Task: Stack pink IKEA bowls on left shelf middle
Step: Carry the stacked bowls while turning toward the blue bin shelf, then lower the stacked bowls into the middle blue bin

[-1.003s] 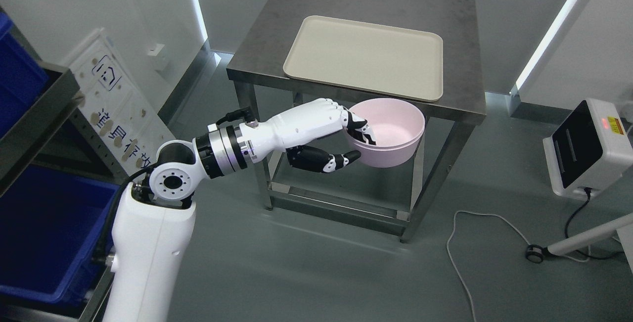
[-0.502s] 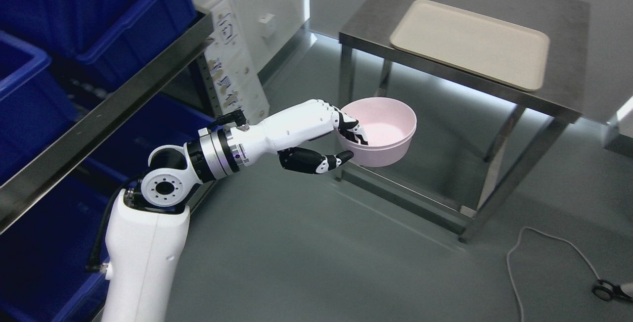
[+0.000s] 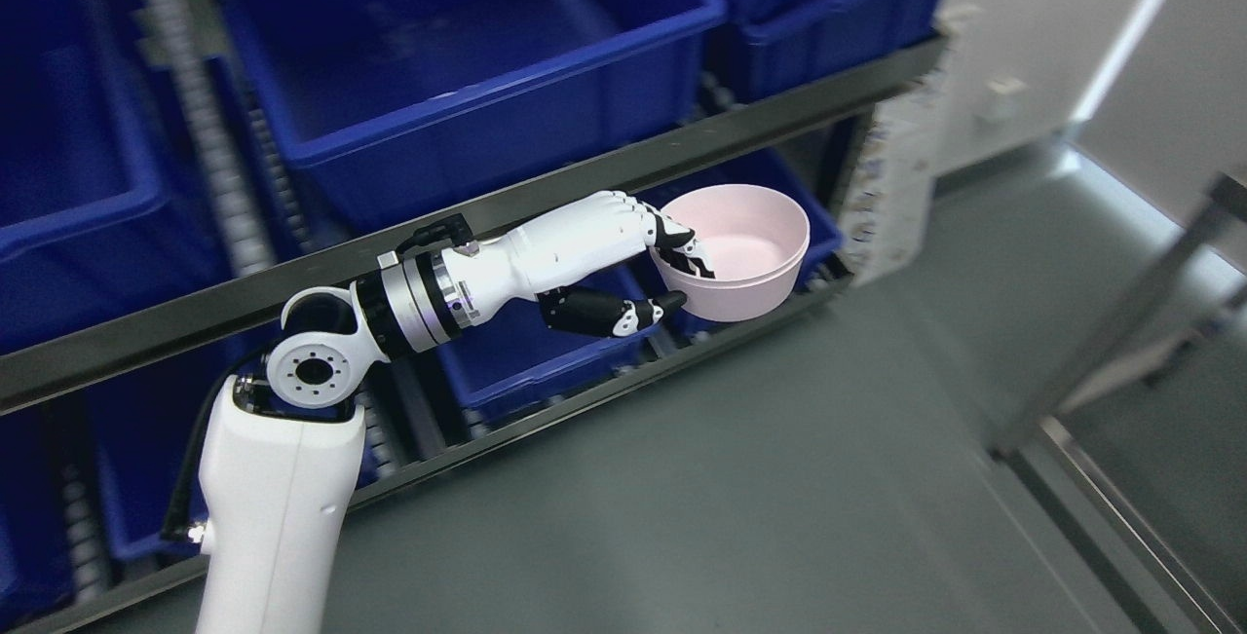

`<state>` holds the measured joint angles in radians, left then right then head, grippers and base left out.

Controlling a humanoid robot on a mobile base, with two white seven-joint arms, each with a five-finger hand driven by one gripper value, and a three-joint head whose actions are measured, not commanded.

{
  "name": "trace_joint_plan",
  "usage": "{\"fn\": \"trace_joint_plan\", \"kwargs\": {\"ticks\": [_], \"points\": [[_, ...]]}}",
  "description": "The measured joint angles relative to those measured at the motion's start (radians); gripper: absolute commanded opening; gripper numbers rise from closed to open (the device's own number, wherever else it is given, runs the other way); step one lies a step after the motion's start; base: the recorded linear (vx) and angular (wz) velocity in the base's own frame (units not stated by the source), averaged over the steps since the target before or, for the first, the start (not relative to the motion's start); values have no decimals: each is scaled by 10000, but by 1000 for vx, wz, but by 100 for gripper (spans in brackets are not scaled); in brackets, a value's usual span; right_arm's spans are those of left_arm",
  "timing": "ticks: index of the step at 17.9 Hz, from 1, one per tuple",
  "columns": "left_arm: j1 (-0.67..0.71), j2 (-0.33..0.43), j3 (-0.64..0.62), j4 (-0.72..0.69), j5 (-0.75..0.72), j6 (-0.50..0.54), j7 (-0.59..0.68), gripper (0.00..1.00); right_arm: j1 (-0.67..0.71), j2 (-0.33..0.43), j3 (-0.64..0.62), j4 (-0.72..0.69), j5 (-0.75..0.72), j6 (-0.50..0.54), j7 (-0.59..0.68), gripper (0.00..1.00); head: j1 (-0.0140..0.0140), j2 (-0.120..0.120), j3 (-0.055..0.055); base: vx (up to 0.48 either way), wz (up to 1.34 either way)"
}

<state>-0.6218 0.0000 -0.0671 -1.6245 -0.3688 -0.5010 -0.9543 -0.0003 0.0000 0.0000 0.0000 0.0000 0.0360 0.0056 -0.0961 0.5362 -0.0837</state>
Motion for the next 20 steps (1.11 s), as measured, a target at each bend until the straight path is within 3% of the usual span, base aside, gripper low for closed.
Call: {"fn": "trace_joint_plan", "kwargs": {"ticks": [8,20], "points": [[-1240,2,375,-30,-36,490,26,3,-1,0,0,0,0,0,0,100,0,-5,0,59,1176],[-2619,824,1167,-10,-364,1376,-29,4,1,0,0,0,0,0,0,100,0,-6,0,177,243]]}}
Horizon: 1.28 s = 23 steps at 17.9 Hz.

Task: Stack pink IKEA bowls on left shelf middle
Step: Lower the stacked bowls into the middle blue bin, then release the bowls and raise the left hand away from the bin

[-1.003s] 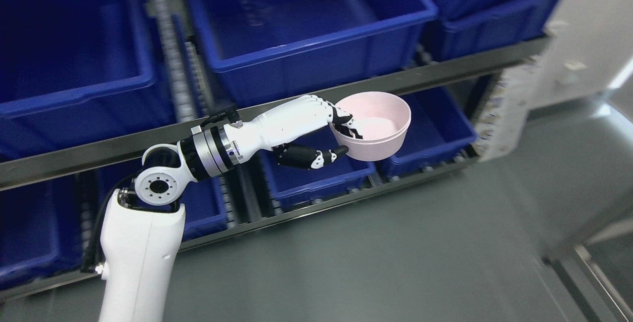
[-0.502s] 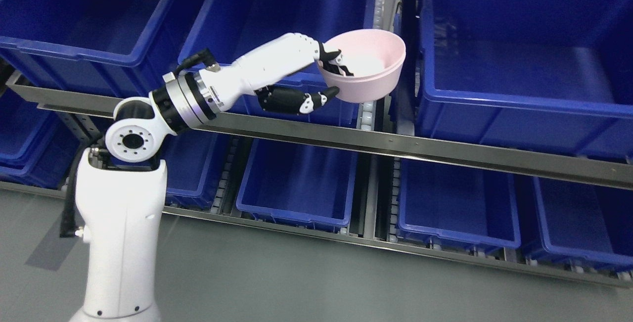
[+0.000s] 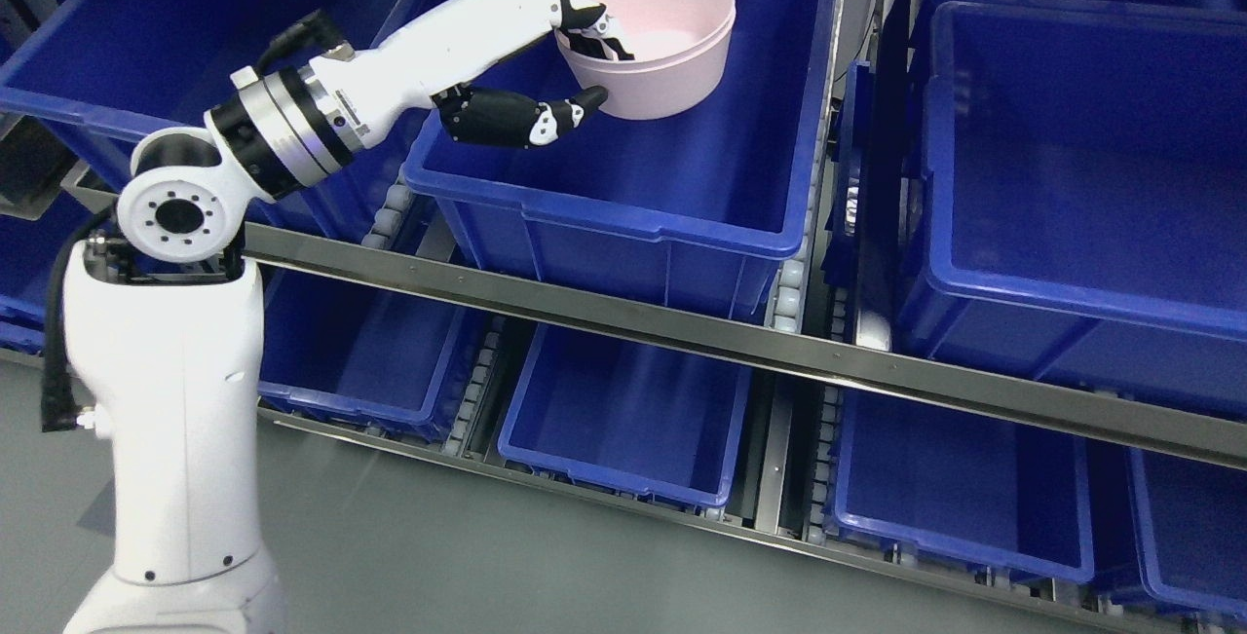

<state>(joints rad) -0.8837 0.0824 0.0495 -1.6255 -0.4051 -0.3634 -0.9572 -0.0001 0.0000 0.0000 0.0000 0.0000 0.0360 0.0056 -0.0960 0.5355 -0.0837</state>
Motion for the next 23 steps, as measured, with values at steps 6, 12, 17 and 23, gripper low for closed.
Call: {"fn": "trace_joint_plan", "kwargs": {"ticks": [6,12,17,23], "points": [[-509,-25,-79,362,-728,52,47,5,3,0,0,0,0,0,0,100,0,0,0,177,-106],[-425,-390,-271,1065,-1953,56,65,8,1,0,0,0,0,0,0,100,0,0,0,106,-38],[-107,-565,-358,1885,-2366,14,121,14,2,0,0,0,0,0,0,100,0,0,0,47,0],[248,-678,-417,2577,-2528,-45,275,42,2,0,0,0,0,0,0,100,0,0,0,11,0]]}}
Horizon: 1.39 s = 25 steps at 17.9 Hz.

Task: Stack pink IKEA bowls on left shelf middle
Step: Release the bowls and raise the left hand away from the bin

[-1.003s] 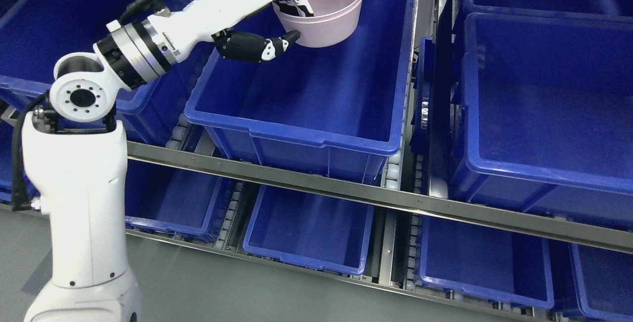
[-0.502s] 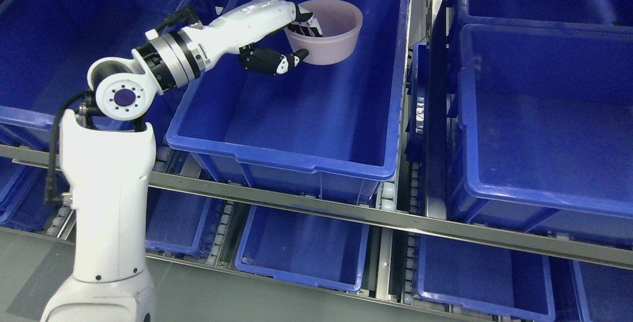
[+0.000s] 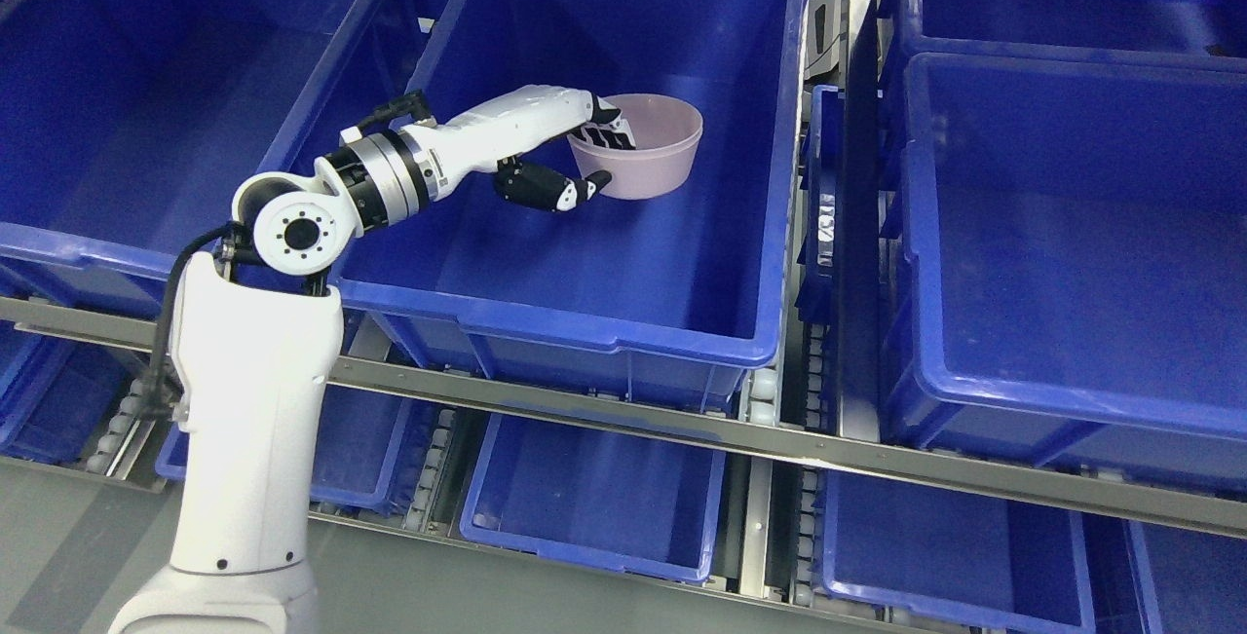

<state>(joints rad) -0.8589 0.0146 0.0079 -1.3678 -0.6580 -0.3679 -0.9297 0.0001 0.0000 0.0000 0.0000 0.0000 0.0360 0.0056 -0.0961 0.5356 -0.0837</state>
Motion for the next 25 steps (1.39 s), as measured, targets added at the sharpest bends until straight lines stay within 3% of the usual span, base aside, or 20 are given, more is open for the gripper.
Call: {"fn": "trace_joint_plan", "kwargs": {"ticks": [4,8,13,18,25], "points": [[70,-43,-27,296,-34,21,297,60,0,0,0,0,0,0,0,100,0,0,0,0,0],[49,-79,-48,508,-44,73,806,98,0,0,0,0,0,0,0,100,0,0,0,0,0],[-79,-106,-69,636,742,574,4640,100,0,0,0,0,0,0,0,100,0,0,0,0,0],[-40,-121,-323,604,4319,2857,8435,100,0,0,0,0,0,0,0,100,0,0,0,0,0],[1214,-133,-1050,-275,6706,3700,9491,100,-1,0,0,0,0,0,0,100,0,0,0,0,0]]}}
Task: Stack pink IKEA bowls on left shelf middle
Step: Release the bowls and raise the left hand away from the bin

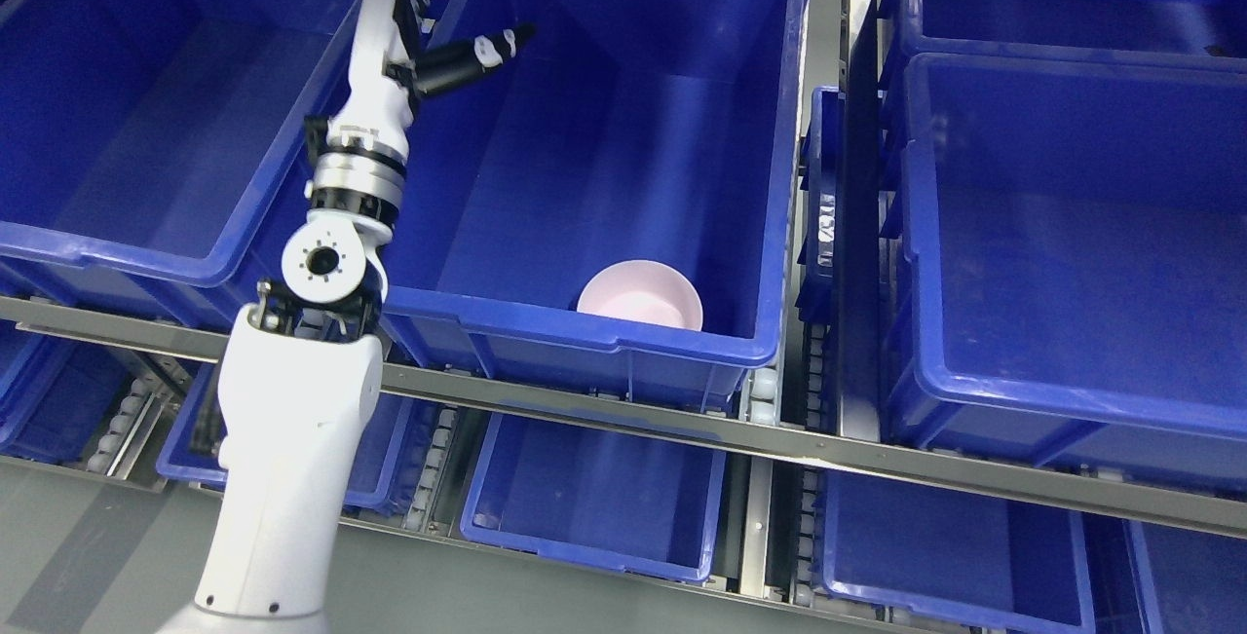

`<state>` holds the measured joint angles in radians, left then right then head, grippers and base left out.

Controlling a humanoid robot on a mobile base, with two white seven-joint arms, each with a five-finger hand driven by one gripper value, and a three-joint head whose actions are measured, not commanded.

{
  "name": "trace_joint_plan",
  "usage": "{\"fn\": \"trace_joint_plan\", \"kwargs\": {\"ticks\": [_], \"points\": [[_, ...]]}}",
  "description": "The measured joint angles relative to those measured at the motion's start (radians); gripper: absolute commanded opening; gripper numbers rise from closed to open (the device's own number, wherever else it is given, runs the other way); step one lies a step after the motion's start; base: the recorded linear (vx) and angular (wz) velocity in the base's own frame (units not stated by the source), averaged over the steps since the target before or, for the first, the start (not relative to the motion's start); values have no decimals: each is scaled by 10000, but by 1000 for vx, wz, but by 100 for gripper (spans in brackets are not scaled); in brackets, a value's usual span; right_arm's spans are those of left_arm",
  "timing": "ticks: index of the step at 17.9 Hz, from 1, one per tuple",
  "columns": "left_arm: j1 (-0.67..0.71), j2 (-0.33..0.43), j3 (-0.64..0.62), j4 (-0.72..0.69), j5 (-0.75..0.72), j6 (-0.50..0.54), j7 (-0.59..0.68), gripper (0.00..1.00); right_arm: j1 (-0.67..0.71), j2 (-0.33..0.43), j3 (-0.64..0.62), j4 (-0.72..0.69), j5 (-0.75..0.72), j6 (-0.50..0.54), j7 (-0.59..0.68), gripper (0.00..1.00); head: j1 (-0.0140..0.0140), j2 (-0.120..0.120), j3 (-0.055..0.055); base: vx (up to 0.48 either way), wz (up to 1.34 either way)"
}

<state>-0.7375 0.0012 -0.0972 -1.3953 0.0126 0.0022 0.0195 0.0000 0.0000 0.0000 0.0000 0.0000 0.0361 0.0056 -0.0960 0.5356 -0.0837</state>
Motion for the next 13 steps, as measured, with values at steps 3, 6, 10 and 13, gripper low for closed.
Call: {"fn": "trace_joint_plan", "kwargs": {"ticks": [3,6,10,13], "points": [[689,-2,-401,-477,333,15,33,100,0,0,0,0,0,0,0,100,0,0,0,0,0],[1090,-3,-680,-844,502,39,32,100,0,0,0,0,0,0,0,100,0,0,0,0,0],[1314,-6,-889,-1162,600,89,-13,100,0,0,0,0,0,0,0,100,0,0,0,0,0],[1384,-9,-974,-1349,644,191,-35,100,0,0,0,0,0,0,0,100,0,0,0,0,0]]}}
